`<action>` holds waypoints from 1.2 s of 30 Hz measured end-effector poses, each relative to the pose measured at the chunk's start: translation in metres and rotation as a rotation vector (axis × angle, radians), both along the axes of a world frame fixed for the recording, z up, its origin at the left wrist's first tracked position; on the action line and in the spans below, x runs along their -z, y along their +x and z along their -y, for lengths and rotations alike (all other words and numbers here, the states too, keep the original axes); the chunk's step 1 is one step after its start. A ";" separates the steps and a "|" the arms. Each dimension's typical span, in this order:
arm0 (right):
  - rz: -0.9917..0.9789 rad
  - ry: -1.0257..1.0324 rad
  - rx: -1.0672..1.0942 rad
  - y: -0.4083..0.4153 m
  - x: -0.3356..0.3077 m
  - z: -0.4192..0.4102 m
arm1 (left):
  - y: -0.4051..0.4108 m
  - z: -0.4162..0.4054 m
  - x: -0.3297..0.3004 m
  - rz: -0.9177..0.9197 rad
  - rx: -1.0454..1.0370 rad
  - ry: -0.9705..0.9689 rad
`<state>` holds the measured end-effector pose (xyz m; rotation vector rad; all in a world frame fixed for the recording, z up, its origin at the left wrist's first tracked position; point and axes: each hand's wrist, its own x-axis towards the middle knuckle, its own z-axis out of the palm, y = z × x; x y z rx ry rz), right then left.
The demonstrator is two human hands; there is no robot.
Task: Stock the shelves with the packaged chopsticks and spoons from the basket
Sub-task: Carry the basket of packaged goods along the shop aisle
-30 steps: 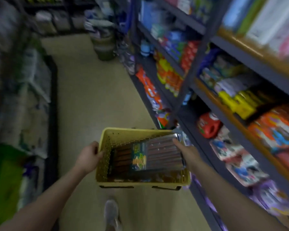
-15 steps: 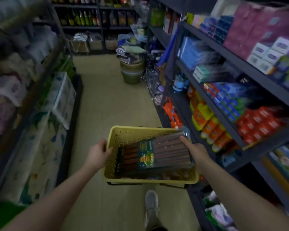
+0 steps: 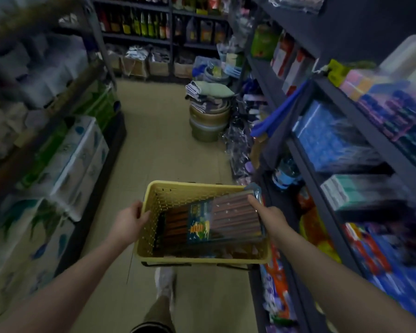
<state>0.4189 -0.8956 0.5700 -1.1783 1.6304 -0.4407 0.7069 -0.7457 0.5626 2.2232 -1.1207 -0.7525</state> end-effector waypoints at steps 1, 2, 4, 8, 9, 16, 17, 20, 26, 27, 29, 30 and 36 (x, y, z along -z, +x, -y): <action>0.011 0.004 0.002 0.015 0.005 0.024 | 0.016 0.023 0.002 0.015 0.001 0.003; 0.016 0.010 0.008 0.031 0.008 0.047 | 0.032 0.047 0.004 0.028 0.007 0.008; 0.015 0.040 0.028 0.062 0.017 0.097 | 0.067 0.098 0.005 0.024 0.031 0.015; 0.027 0.035 0.053 0.120 0.014 0.194 | 0.130 0.198 -0.011 0.004 0.065 0.041; 0.008 0.016 0.045 0.132 0.007 0.215 | 0.143 0.223 -0.016 0.001 0.063 0.043; -0.064 -0.004 -0.007 0.208 0.004 0.365 | 0.219 0.401 -0.019 0.007 0.076 0.097; -0.053 0.011 -0.008 0.219 0.006 0.392 | 0.230 0.429 -0.015 0.018 0.086 0.113; -0.026 0.065 0.009 0.248 0.014 0.480 | 0.261 0.513 -0.007 0.057 0.122 0.151; 0.002 0.159 -0.062 0.310 0.023 0.652 | 0.326 0.659 -0.018 0.100 0.071 0.160; -0.008 0.141 -0.082 0.326 0.010 0.672 | 0.338 0.682 -0.019 0.098 0.068 0.155; -0.020 0.124 -0.100 0.354 -0.001 0.716 | 0.361 0.726 -0.018 0.101 0.081 0.143; -0.020 0.112 -0.099 0.367 -0.003 0.736 | 0.373 0.747 -0.016 0.101 0.087 0.136; 0.009 0.134 0.081 0.433 0.021 0.844 | 0.456 0.896 0.002 0.082 0.193 0.167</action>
